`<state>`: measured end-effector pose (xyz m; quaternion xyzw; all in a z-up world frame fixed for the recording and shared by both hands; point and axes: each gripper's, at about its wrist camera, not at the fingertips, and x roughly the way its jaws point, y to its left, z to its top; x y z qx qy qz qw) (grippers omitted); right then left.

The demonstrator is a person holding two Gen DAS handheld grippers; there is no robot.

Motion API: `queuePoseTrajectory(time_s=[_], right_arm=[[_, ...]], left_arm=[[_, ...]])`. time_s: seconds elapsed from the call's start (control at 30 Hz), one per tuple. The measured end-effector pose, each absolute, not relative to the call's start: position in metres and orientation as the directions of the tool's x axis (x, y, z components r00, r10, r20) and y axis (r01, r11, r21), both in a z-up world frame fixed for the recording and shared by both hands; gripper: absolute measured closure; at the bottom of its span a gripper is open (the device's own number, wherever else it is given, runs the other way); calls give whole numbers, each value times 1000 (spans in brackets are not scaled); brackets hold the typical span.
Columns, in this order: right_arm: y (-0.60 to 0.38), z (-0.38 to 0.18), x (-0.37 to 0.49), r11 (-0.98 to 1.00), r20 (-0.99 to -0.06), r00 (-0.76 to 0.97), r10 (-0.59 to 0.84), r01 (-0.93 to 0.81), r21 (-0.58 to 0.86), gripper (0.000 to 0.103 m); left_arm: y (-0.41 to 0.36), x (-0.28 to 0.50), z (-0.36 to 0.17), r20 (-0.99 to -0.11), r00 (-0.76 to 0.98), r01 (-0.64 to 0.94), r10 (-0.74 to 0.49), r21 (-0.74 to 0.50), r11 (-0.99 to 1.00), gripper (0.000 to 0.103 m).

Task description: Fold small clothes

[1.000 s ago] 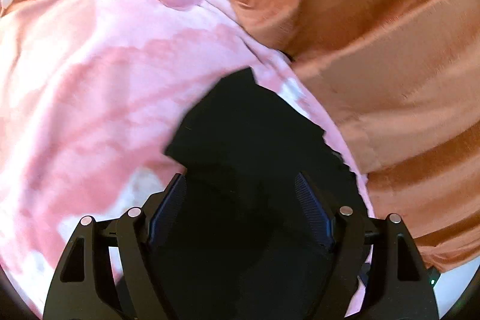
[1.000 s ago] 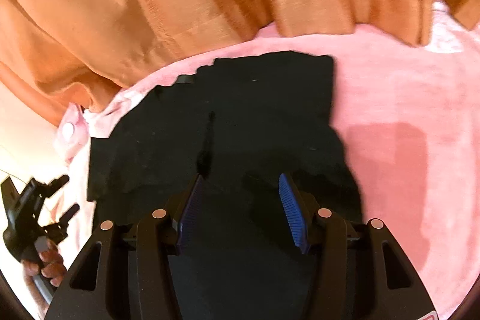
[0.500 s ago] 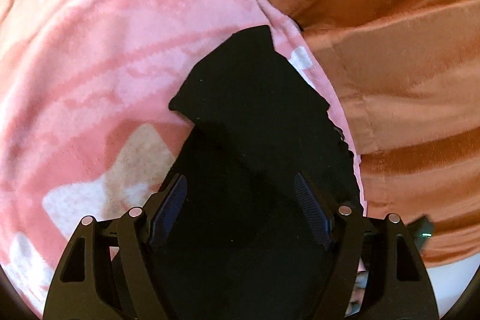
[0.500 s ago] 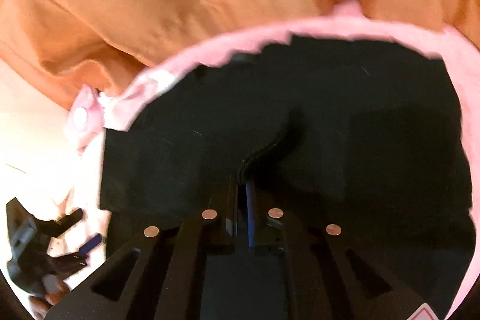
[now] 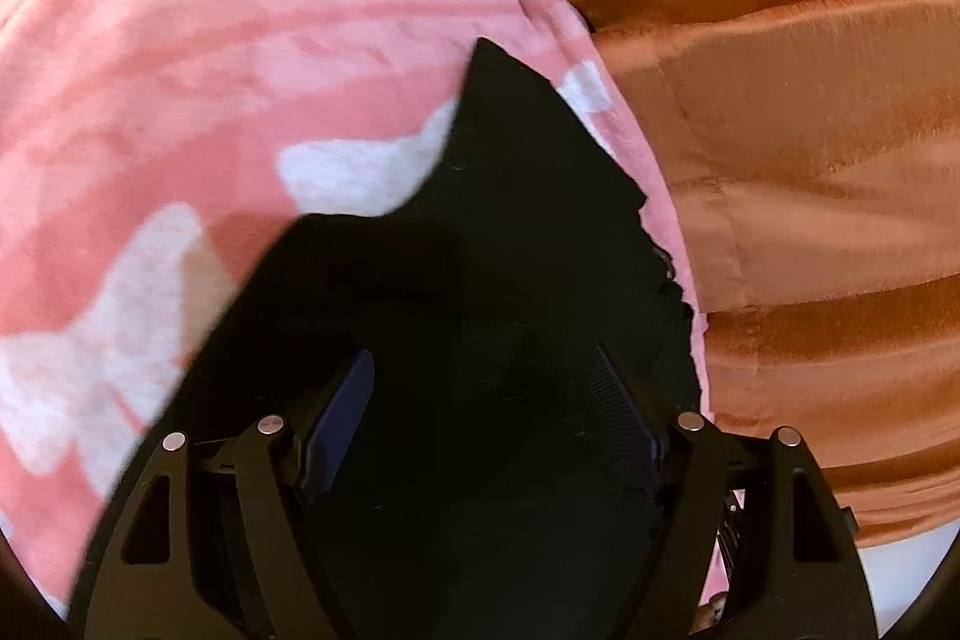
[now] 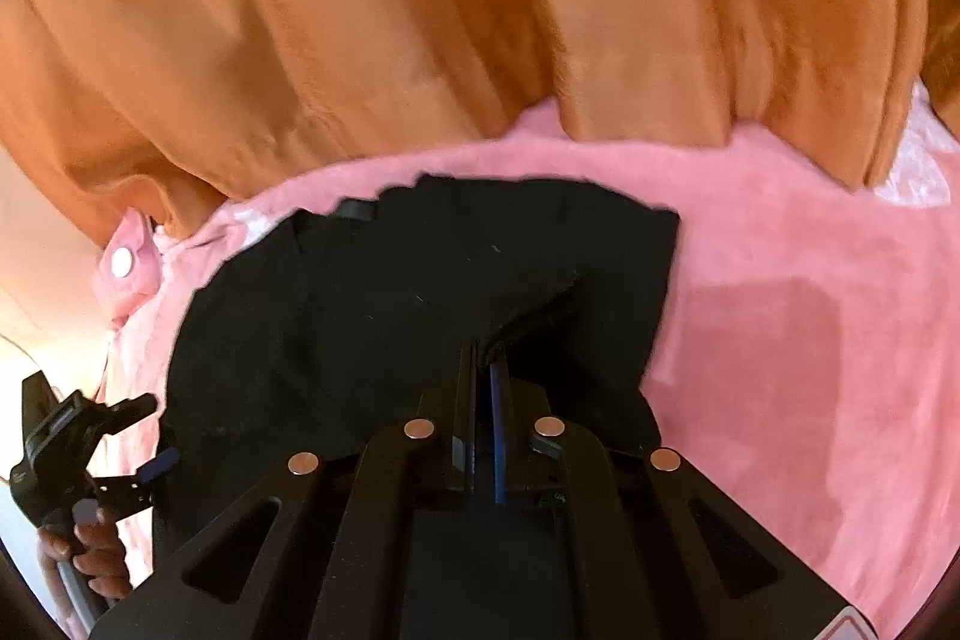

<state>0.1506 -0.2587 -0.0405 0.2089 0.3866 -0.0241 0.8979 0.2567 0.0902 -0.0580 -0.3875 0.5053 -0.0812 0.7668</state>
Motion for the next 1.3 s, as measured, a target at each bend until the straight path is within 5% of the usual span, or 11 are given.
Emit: queuePoseTrajectory(time_s=[0.23,0.37,0.5,0.53,0.63,0.73,0.87,0.93,1.07,1.17,1.3], right_arm=[[-246,-30,151,918,-683,714,154,152,365,99],[-239,-26,158,924,-675,722,149,142,355,99],[-231,-31,162,928,-694,704,152,139,344,99],[-230,-30,162,918,-685,706,179,130,374,99],[-224,-6,157,859,-597,737,318,42,510,99],[-224,36,137,768,-392,787,477,-156,621,99],[-243,-7,140,951,-662,744,86,136,277,99],[-267,-66,145,932,-792,609,46,260,253,99],[-289,-55,141,869,-721,677,149,258,421,99],[-288,-55,140,876,-725,675,138,259,407,99],[-282,-62,140,869,-738,661,138,276,410,99]], left_arm=[[93,261,-58,-732,497,-358,-466,-662,659,40],[94,243,-48,-743,477,-371,-470,-655,659,17],[111,248,-69,-729,486,-405,-482,-677,615,18],[115,250,-68,-722,498,-411,-481,-684,602,22],[129,261,-59,-681,569,-370,-461,-712,597,67],[141,272,-56,-674,609,-349,-418,-701,622,102],[150,272,-59,-707,602,-372,-371,-660,653,103],[152,270,-56,-715,596,-368,-364,-647,667,103],[140,252,-42,-691,577,-301,-435,-675,673,99],[125,244,-49,-671,535,-269,-513,-711,649,64],[122,250,-82,-665,495,-356,-560,-743,567,62]])
